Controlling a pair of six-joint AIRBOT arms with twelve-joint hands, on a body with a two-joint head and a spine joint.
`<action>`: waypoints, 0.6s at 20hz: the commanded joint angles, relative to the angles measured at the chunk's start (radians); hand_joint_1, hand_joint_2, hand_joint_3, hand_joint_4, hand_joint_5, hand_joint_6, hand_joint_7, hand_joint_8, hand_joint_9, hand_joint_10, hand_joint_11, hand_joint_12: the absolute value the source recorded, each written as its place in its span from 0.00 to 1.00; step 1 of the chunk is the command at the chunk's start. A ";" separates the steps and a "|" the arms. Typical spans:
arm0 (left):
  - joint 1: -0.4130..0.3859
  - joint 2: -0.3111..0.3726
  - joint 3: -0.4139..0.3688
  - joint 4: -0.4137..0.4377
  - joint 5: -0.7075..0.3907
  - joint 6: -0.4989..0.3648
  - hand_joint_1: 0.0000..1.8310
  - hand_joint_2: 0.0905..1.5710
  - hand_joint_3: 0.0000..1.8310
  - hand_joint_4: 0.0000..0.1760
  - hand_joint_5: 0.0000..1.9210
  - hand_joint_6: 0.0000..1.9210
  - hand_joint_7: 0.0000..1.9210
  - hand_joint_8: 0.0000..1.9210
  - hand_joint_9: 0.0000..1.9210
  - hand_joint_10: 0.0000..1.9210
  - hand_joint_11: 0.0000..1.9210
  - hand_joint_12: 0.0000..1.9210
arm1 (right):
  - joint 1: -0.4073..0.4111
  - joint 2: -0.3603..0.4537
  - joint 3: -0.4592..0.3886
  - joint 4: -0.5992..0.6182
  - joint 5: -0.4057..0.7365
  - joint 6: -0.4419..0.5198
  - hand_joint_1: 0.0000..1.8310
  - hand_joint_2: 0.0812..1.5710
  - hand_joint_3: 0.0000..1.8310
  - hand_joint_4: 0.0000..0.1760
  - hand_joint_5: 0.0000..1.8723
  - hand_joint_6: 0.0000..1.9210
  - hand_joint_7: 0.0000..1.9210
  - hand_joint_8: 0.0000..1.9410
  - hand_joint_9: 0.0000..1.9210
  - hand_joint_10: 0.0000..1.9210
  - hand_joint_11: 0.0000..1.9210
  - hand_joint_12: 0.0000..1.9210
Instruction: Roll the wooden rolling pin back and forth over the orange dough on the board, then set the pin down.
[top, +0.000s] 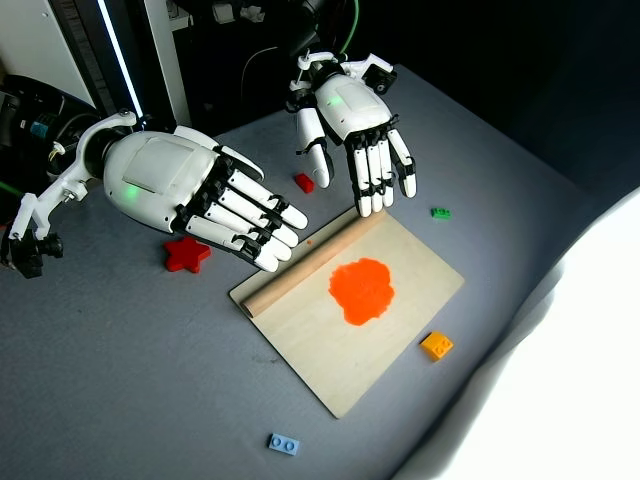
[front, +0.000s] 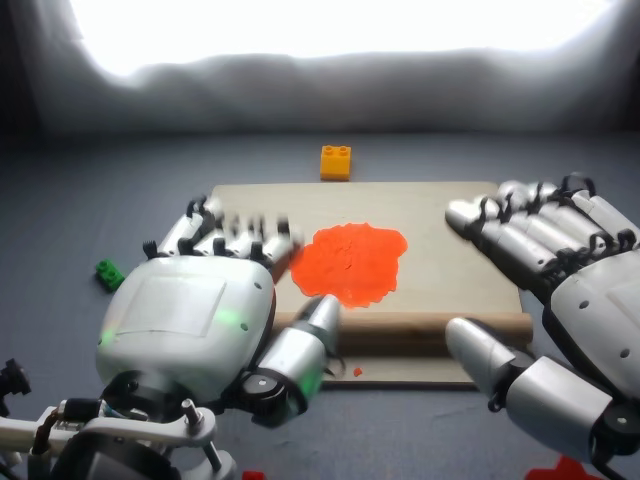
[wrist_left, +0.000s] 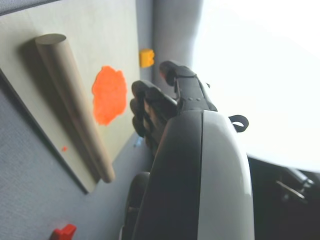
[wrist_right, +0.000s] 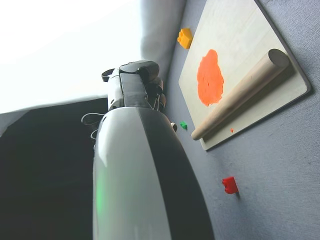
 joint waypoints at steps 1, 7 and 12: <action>-0.005 -0.003 0.005 0.090 -0.083 0.000 0.00 0.90 0.03 0.00 0.00 0.00 0.00 0.00 0.00 0.00 0.00 0.00 | 0.001 0.001 -0.006 -0.073 0.103 -0.001 0.00 0.87 0.01 0.00 0.08 0.01 0.07 0.00 0.03 0.01 0.00 0.06; 0.001 -0.012 0.018 0.090 -0.092 0.000 0.00 0.90 0.02 0.00 0.00 0.00 0.00 0.00 0.00 0.00 0.01 0.01 | 0.001 -0.002 -0.007 -0.064 0.103 -0.002 0.00 0.87 0.00 0.00 0.08 0.00 0.06 0.00 0.04 0.00 0.00 0.06; 0.049 -0.054 0.021 0.091 -0.173 -0.031 0.00 0.91 0.02 0.00 0.00 0.00 0.00 0.00 0.00 0.00 0.01 0.01 | 0.037 -0.061 0.006 0.041 0.066 -0.043 0.00 0.85 0.00 0.00 0.08 0.01 0.06 0.01 0.03 0.00 0.02 0.02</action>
